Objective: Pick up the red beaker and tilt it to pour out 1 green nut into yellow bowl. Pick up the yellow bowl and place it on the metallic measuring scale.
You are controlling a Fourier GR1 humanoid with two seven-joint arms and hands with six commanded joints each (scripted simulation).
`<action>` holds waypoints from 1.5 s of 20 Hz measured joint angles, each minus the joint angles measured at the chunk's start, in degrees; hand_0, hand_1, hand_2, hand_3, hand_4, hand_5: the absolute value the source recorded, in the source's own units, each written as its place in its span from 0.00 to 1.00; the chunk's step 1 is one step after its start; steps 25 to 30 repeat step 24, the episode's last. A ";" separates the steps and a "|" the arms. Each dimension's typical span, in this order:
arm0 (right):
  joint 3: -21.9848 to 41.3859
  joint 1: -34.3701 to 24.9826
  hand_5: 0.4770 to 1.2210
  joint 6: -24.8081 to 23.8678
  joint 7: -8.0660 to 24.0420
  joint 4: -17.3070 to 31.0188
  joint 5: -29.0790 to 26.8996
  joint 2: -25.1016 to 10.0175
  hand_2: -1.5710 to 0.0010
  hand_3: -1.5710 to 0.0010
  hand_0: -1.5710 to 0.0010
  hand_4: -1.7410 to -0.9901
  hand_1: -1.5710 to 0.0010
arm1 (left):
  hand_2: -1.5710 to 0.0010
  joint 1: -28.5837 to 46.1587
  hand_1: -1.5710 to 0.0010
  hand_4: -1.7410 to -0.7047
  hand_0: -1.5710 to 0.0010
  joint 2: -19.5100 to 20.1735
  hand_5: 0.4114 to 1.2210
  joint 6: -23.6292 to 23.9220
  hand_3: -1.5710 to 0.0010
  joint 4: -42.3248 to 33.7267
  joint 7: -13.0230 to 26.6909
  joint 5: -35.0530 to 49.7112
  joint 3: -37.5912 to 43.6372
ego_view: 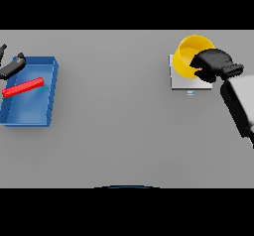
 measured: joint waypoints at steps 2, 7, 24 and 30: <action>-0.03 -0.43 1.00 -0.82 0.29 1.82 0.62 1.10 0.12 0.11 0.00 0.00 0.00 | 1.00 0.78 1.00 0.86 1.00 0.07 0.48 0.05 1.00 -1.13 0.07 -0.08 -0.25; -0.75 -0.12 1.00 -0.76 0.08 3.01 0.98 1.47 0.09 0.21 0.00 0.00 0.05 | 1.00 0.18 1.00 0.87 1.00 -0.07 0.45 -0.18 1.00 -0.95 0.56 -0.03 -0.41; -1.67 0.27 0.41 5.52 2.48 3.01 -0.61 1.46 0.97 0.97 0.96 0.47 0.96 | 1.00 0.31 1.00 0.88 1.00 -0.26 0.43 -0.54 1.00 -1.13 -0.12 0.41 -0.43; -1.67 0.27 0.41 5.52 2.48 3.01 -0.61 1.46 0.97 0.97 0.96 0.47 0.96 | 1.00 0.31 1.00 0.88 1.00 -0.26 0.43 -0.54 1.00 -1.13 -0.12 0.41 -0.43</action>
